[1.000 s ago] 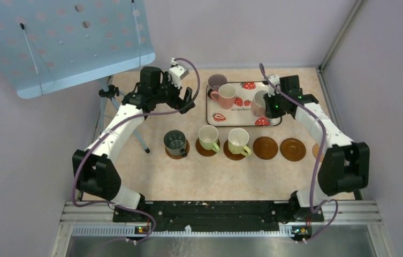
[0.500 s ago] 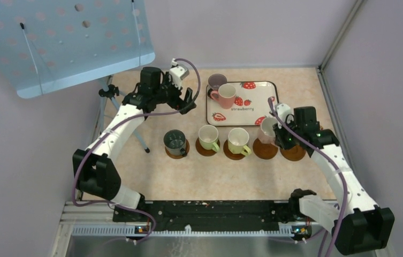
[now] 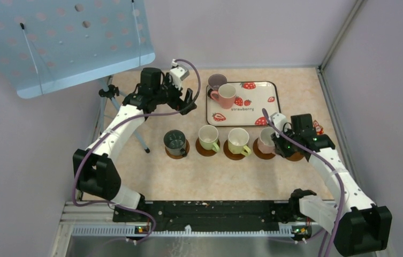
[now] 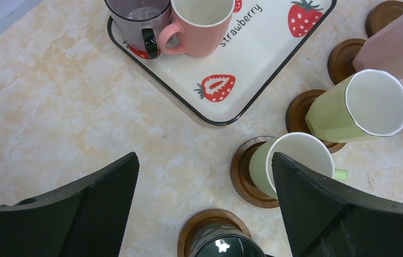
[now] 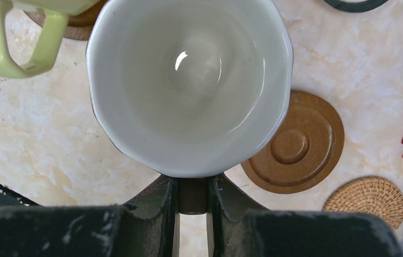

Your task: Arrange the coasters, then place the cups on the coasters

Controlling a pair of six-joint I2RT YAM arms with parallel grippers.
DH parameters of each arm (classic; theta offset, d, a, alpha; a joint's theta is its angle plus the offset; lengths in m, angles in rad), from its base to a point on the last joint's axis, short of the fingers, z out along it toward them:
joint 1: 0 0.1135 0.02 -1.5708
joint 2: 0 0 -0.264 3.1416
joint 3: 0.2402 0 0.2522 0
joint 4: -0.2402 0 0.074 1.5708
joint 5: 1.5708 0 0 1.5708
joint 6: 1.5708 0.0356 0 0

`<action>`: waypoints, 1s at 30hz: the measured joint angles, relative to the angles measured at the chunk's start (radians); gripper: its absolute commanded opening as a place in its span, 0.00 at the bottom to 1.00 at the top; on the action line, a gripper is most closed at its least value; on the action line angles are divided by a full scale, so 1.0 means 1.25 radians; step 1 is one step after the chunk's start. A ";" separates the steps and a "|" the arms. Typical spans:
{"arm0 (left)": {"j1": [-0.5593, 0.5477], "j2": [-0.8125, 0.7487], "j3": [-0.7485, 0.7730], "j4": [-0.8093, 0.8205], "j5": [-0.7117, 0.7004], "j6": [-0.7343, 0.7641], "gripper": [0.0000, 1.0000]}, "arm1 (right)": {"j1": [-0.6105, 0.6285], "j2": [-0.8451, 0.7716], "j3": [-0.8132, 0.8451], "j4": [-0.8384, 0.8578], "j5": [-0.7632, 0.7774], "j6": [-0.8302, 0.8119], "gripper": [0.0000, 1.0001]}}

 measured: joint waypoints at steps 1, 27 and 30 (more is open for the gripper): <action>0.000 0.000 0.000 0.000 0.000 0.000 0.99 | 0.000 0.000 -0.006 0.000 0.000 -0.001 0.00; 0.000 0.000 -0.003 0.001 0.006 -0.009 0.99 | 0.000 0.014 -0.038 0.065 0.015 -0.001 0.37; 0.000 0.000 -0.003 0.001 0.006 -0.009 0.99 | 0.000 0.014 -0.038 0.072 0.015 -0.003 0.41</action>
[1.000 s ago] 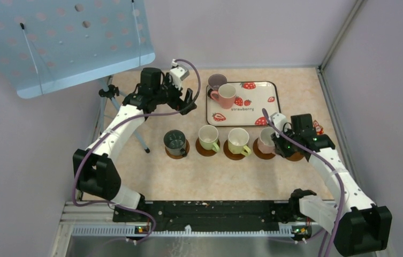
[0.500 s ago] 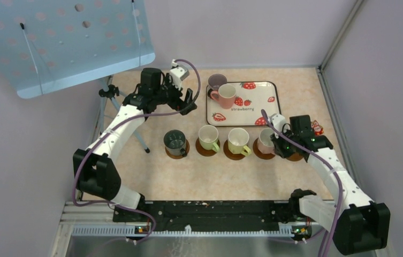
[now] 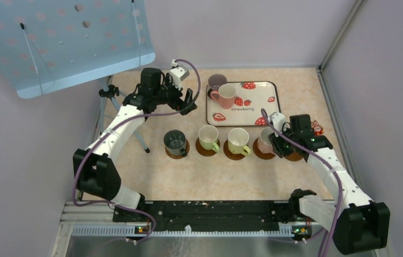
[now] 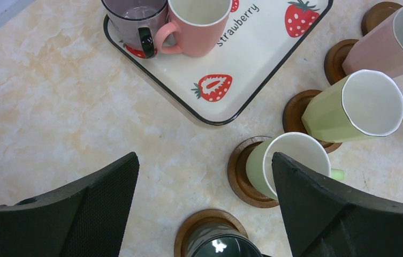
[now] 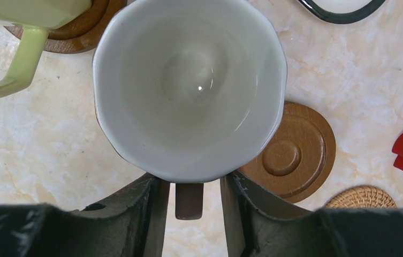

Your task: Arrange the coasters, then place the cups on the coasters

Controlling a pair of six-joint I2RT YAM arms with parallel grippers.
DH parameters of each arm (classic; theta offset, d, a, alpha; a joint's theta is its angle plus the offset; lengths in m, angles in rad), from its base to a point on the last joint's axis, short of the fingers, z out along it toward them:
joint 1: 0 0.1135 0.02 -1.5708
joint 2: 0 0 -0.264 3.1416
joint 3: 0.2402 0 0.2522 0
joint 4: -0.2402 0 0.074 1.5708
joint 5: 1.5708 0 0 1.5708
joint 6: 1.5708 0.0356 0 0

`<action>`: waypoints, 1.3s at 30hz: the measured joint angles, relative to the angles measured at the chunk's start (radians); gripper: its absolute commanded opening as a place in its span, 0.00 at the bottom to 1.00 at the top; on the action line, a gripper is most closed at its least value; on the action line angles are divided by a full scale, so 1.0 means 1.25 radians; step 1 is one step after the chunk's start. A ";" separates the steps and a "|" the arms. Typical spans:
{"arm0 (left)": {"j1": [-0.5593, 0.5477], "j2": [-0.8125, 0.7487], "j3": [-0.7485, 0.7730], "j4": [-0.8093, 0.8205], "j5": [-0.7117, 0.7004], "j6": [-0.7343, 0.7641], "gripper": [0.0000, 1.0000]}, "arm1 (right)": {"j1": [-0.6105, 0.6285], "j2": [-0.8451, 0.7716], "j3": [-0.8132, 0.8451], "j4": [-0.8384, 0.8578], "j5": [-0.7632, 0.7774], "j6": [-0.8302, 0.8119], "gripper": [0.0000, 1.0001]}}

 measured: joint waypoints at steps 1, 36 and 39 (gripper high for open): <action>0.000 0.000 0.000 0.000 0.000 0.000 0.99 | 0.000 0.000 0.000 0.000 0.000 0.000 0.43; -0.078 0.497 0.488 -0.169 0.102 0.333 0.97 | 0.000 0.308 0.438 -0.062 -0.100 0.122 0.83; -0.085 0.549 0.554 -0.183 0.127 0.395 0.98 | 0.000 0.310 0.438 -0.061 -0.100 0.140 0.83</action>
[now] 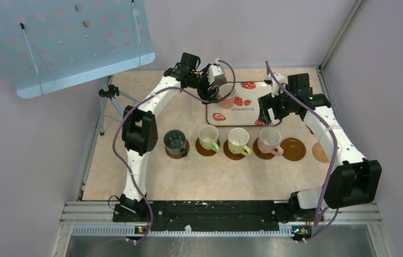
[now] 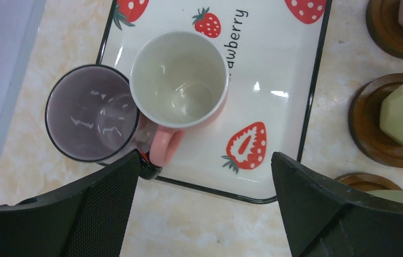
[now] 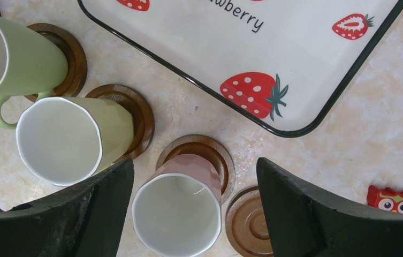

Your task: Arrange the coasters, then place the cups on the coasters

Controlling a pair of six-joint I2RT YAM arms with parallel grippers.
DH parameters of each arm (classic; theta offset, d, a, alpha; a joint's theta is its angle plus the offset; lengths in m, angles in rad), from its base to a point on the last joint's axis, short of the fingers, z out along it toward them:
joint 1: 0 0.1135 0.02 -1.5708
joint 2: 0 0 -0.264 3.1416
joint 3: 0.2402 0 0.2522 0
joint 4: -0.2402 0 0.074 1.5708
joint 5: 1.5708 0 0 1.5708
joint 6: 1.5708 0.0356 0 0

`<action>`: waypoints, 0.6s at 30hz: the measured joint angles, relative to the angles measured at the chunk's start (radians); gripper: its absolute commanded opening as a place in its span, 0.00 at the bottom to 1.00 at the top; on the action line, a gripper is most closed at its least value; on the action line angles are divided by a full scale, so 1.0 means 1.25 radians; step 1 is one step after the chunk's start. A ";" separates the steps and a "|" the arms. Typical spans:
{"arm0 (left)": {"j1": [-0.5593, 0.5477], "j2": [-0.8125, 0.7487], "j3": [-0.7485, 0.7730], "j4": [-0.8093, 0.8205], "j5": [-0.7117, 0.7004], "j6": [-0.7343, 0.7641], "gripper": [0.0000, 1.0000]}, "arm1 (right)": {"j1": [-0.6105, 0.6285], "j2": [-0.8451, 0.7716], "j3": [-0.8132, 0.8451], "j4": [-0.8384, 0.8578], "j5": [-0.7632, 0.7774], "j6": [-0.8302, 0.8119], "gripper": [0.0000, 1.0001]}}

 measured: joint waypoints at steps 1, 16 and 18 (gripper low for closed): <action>0.000 0.013 0.012 -0.004 0.005 0.017 0.98 | 0.000 0.000 0.000 0.001 0.000 0.005 0.83; -0.015 0.081 0.022 -0.010 -0.010 0.107 0.89 | -0.011 -0.001 0.000 0.001 0.001 0.060 0.83; -0.024 0.082 0.022 -0.011 -0.014 0.107 0.85 | -0.014 -0.001 0.000 0.001 0.002 0.062 0.83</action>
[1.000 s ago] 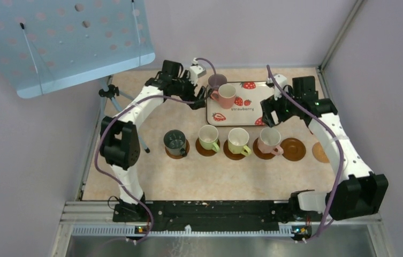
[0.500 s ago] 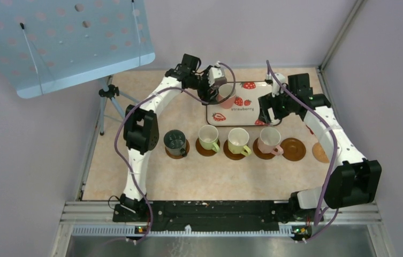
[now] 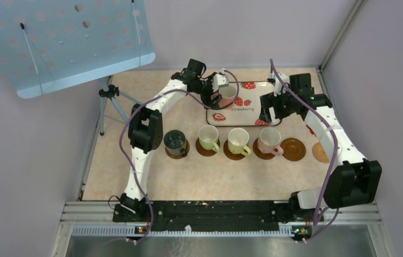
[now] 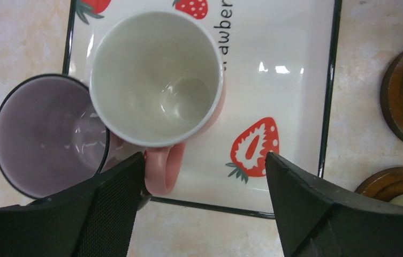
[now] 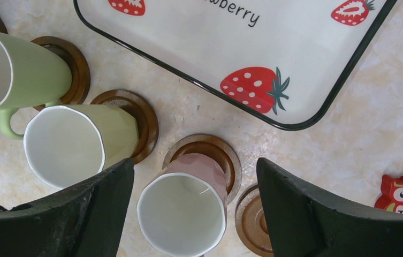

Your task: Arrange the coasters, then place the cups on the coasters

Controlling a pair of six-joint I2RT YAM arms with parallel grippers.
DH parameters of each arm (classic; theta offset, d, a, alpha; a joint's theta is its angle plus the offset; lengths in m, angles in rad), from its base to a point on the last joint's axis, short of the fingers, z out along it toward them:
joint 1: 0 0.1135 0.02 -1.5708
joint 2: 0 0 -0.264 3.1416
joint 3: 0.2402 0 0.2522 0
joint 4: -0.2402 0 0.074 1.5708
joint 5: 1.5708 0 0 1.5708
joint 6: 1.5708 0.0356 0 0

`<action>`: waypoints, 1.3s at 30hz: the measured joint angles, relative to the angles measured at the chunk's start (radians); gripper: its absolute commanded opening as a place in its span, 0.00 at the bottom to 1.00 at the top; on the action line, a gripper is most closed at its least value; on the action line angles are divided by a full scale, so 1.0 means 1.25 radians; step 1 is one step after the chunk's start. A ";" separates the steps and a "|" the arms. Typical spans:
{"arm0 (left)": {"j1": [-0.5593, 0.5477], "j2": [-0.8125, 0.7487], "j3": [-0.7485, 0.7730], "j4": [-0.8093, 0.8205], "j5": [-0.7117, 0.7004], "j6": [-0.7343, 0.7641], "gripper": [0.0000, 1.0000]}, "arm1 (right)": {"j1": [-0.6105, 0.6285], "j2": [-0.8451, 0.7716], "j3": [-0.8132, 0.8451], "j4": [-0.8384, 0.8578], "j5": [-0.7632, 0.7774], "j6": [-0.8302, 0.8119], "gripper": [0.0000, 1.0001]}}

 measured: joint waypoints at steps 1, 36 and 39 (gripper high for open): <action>-0.005 0.000 0.000 0.000 -0.001 -0.001 0.83 | -0.002 0.000 0.000 0.000 0.001 0.000 0.83; -0.132 -0.011 -0.075 0.128 0.010 -0.330 0.93 | -0.008 0.035 0.000 0.047 0.047 0.043 0.81; -0.106 -0.040 -0.092 0.138 0.009 -0.359 0.98 | -0.002 0.073 0.004 0.054 0.061 0.058 0.81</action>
